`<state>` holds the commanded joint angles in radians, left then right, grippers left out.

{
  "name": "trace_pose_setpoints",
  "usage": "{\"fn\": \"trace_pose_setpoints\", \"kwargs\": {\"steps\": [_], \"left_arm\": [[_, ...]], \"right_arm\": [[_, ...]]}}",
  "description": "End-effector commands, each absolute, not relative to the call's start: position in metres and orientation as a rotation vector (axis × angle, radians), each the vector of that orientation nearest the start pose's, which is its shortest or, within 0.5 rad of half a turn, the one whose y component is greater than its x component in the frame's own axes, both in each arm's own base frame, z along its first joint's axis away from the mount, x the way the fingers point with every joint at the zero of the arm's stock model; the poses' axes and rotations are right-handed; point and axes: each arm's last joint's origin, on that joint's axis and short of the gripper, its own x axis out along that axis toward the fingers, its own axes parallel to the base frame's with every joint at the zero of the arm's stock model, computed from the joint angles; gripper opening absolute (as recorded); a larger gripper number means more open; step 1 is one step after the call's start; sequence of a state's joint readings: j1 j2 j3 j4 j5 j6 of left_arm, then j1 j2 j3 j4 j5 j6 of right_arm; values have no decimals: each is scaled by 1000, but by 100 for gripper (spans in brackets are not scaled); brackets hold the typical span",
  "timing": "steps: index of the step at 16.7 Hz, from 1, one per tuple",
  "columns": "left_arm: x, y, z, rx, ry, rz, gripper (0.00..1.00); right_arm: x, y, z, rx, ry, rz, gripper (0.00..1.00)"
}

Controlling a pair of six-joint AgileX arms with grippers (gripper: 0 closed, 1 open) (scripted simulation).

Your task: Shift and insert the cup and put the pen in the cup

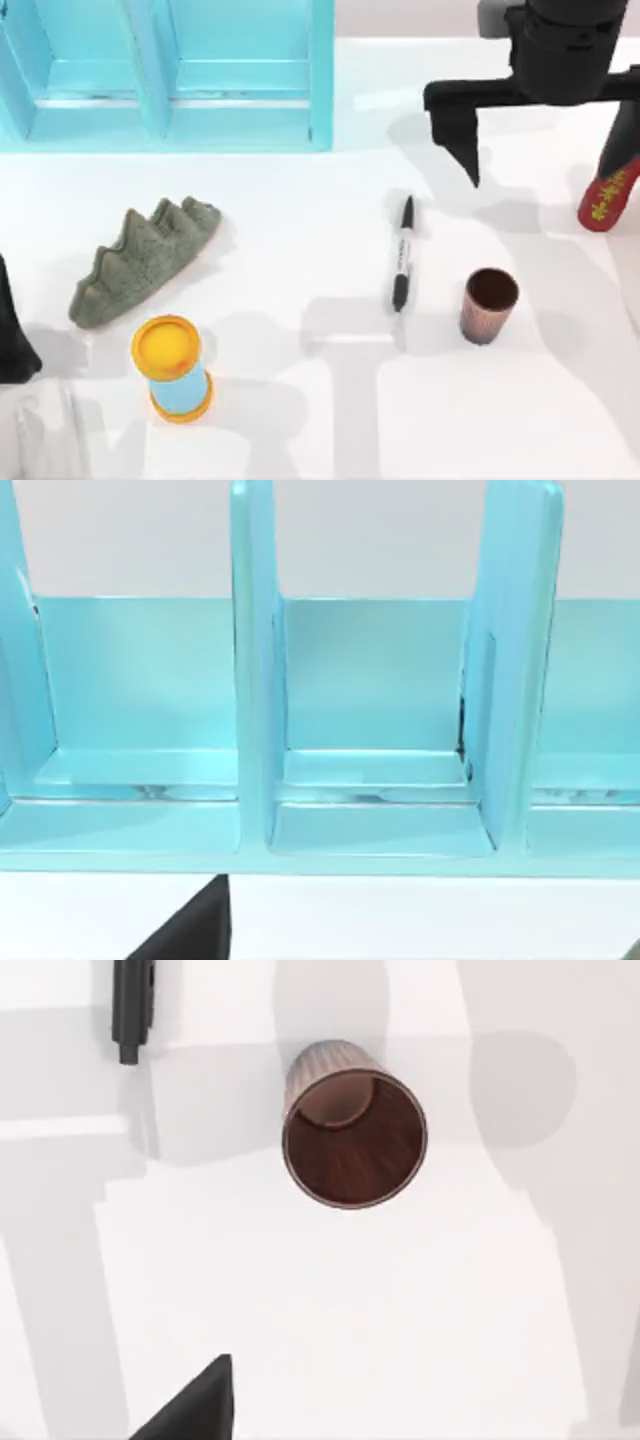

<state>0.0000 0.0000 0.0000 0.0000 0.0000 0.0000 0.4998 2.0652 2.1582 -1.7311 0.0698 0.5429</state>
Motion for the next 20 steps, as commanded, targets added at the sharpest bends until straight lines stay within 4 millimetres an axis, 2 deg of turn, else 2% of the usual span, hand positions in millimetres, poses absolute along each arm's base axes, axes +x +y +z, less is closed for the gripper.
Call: {"fn": "trace_pose_setpoints", "kwargs": {"steps": [3, 7, 11, 13, 17, 18, 20], "left_arm": [[106, -1, 160, 0, 0, 0, 100], [106, -1, 160, 0, 0, 0, 100], [106, -1, 160, 0, 0, 0, 100], [106, -1, 160, 0, 0, 0, 100], [106, -1, 160, 0, 0, 0, 100], [106, -1, 160, 0, 0, 0, 100], [106, -1, 160, 0, 0, 0, 100]], "right_arm": [[359, 211, 294, -39, 1606, -148, 100], [392, 252, 241, -33, 1605, -211, 100], [404, 280, 195, -22, 1588, -259, 100], [405, 286, 184, -19, 1585, -275, 100], [405, 287, 181, -18, 1584, -278, 100], [413, 292, 179, 40, 1521, -227, 100], [413, 291, 175, 30, 1532, -235, 100]]}}
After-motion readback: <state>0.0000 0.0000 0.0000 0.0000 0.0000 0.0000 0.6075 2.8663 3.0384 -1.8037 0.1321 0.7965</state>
